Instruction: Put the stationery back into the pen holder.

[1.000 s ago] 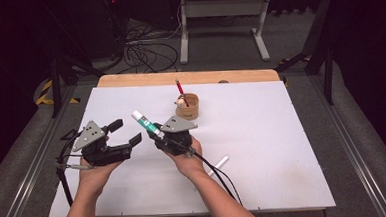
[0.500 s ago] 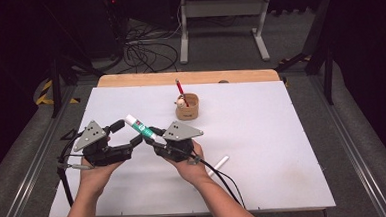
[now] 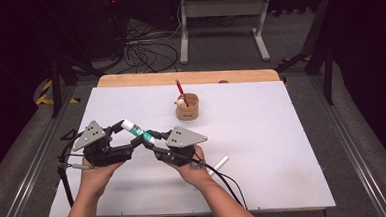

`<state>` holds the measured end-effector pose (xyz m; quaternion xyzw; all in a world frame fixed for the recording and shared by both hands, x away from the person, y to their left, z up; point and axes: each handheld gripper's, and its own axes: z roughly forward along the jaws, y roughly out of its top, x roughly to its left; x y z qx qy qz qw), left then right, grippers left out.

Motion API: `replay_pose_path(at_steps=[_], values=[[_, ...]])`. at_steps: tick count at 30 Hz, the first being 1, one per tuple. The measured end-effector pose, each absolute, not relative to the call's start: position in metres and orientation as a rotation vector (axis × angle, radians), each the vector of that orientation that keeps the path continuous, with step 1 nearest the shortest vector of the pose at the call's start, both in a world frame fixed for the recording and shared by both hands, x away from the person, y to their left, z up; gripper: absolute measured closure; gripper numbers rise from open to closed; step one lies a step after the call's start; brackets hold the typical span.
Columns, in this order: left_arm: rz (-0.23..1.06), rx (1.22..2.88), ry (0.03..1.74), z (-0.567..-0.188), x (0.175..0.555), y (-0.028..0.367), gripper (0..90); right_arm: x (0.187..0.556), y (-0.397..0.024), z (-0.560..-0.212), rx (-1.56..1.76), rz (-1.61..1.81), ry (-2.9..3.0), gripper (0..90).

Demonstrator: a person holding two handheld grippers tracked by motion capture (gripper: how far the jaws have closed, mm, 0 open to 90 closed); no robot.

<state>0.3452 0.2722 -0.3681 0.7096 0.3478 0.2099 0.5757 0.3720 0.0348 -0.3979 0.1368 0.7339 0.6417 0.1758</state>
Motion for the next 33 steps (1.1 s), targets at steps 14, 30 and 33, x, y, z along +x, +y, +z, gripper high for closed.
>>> replay_pose_path(at_steps=[14,30,33], values=[[0.482,1.654,0.784,-0.3673,0.3429,0.2697,33.8,0.3688,0.0341,-0.4013,0.368,1.828,2.068,66.1],[0.481,1.606,0.750,-0.3638,0.3368,0.2701,53.9,0.3669,0.0365,-0.4045,0.343,1.803,2.097,66.2],[0.471,1.604,0.742,-0.3638,0.3366,0.2697,56.5,0.3668,0.0371,-0.4051,0.341,1.793,2.105,66.2]])
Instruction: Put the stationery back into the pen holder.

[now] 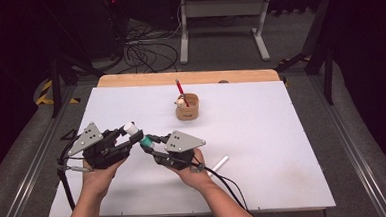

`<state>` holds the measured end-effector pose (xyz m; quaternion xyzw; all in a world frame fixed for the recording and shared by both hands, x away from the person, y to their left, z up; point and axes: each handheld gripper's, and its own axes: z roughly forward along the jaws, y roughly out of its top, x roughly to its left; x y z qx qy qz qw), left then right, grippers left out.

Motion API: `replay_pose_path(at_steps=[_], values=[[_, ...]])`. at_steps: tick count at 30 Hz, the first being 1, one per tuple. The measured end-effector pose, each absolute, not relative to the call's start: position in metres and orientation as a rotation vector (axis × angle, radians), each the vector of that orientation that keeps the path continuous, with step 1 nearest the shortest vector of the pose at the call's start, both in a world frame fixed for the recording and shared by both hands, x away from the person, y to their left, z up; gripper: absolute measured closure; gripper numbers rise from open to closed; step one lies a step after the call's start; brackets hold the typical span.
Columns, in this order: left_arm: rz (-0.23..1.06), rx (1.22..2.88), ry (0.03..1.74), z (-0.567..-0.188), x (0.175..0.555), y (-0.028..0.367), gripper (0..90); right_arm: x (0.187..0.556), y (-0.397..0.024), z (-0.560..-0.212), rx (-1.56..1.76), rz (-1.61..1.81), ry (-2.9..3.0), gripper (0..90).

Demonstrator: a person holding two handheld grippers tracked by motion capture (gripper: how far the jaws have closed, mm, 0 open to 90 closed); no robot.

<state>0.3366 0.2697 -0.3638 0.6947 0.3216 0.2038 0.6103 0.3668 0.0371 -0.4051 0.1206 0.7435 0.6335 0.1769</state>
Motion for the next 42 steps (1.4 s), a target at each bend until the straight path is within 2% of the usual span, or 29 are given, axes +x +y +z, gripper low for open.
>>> replay_pose_path(at_steps=[11,27,31,36,42], values=[[0.463,1.601,0.700,-0.363,0.333,0.263,64.6,0.366,0.039,-0.407,0.336,1.776,2.109,66.2],[0.541,1.651,0.683,-0.361,0.329,0.256,65.2,0.366,0.040,-0.407,0.344,1.759,2.115,65.4],[0.588,1.687,0.688,-0.362,0.329,0.252,65.2,0.367,0.040,-0.407,0.346,1.759,2.118,62.0],[0.578,1.699,0.682,-0.363,0.329,0.251,65.1,0.367,0.041,-0.405,0.356,1.761,2.119,59.8],[0.571,1.711,0.675,-0.363,0.330,0.250,65.2,0.368,0.041,-0.403,0.359,1.774,2.115,61.5]])
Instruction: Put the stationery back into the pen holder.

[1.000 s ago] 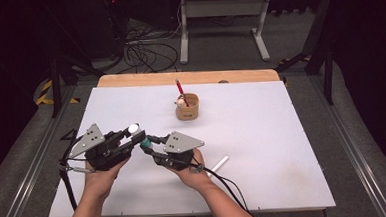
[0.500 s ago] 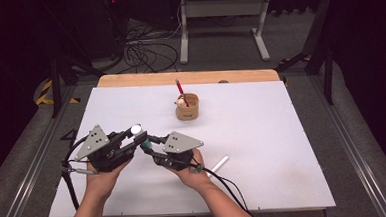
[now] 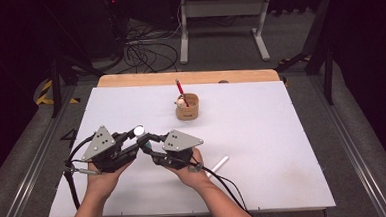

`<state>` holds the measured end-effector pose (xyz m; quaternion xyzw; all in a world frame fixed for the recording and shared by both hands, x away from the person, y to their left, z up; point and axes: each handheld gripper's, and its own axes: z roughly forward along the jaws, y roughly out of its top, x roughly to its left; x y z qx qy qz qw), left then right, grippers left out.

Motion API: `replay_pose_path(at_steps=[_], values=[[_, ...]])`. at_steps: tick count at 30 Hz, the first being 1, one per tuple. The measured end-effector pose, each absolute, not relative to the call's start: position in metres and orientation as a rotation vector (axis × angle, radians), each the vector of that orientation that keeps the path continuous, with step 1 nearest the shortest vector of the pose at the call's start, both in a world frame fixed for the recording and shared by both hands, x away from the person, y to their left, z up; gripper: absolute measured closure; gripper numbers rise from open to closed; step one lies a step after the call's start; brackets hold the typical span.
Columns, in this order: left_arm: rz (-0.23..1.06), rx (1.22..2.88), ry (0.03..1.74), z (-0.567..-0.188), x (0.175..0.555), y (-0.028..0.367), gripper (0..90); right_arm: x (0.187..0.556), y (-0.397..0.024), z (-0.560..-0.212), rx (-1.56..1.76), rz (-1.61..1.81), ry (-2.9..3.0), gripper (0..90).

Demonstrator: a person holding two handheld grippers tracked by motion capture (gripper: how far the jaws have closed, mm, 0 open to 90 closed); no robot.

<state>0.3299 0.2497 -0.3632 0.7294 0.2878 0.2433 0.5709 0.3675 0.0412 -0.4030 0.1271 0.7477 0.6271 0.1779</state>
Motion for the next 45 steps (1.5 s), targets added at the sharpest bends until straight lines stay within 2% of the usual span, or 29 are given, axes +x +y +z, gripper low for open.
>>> replay_pose_path(at_steps=[2,10,13,24,45], values=[[0.569,1.713,0.675,-0.364,0.330,0.249,65.1,0.368,0.042,-0.403,0.359,1.778,2.119,64.4],[0.550,1.691,0.684,-0.364,0.331,0.252,63.8,0.370,0.042,-0.403,0.393,1.826,2.138,66.0],[0.558,1.676,0.703,-0.363,0.331,0.253,56.6,0.373,0.040,-0.403,0.411,1.835,2.133,66.1],[0.549,1.671,0.737,-0.364,0.334,0.255,44.3,0.390,0.024,-0.399,0.516,1.774,2.063,66.1],[0.553,1.657,0.769,-0.364,0.336,0.259,36.1,0.422,-0.005,-0.396,0.655,1.698,1.933,66.2]])
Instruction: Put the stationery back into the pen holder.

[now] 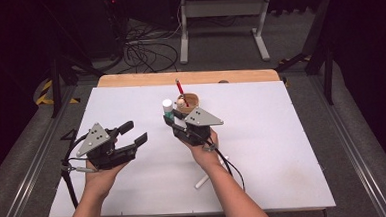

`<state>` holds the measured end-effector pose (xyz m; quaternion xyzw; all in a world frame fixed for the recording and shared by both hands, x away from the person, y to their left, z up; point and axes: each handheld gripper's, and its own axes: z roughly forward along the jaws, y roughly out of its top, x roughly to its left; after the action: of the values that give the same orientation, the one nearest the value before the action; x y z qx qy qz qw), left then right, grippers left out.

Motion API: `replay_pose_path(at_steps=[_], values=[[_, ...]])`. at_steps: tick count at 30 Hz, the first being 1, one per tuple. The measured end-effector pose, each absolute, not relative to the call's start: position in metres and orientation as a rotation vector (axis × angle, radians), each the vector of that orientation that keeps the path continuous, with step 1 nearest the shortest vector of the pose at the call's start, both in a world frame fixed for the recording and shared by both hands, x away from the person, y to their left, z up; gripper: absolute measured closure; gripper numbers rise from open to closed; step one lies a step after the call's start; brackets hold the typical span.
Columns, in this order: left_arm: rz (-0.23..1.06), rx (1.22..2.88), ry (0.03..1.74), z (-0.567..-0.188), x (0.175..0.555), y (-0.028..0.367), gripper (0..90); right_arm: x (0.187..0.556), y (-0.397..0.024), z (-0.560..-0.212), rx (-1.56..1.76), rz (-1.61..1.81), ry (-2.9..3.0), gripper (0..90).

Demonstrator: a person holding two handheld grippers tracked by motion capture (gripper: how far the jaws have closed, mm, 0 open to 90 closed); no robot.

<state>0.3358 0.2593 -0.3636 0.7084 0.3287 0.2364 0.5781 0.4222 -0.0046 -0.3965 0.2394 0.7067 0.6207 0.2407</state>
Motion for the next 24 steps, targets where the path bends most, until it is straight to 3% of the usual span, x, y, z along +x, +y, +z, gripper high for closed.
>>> replay_pose_path(at_steps=[24], values=[[0.557,1.650,0.773,-0.363,0.335,0.260,35.2,0.441,-0.033,-0.396,0.759,1.630,1.873,66.1]])
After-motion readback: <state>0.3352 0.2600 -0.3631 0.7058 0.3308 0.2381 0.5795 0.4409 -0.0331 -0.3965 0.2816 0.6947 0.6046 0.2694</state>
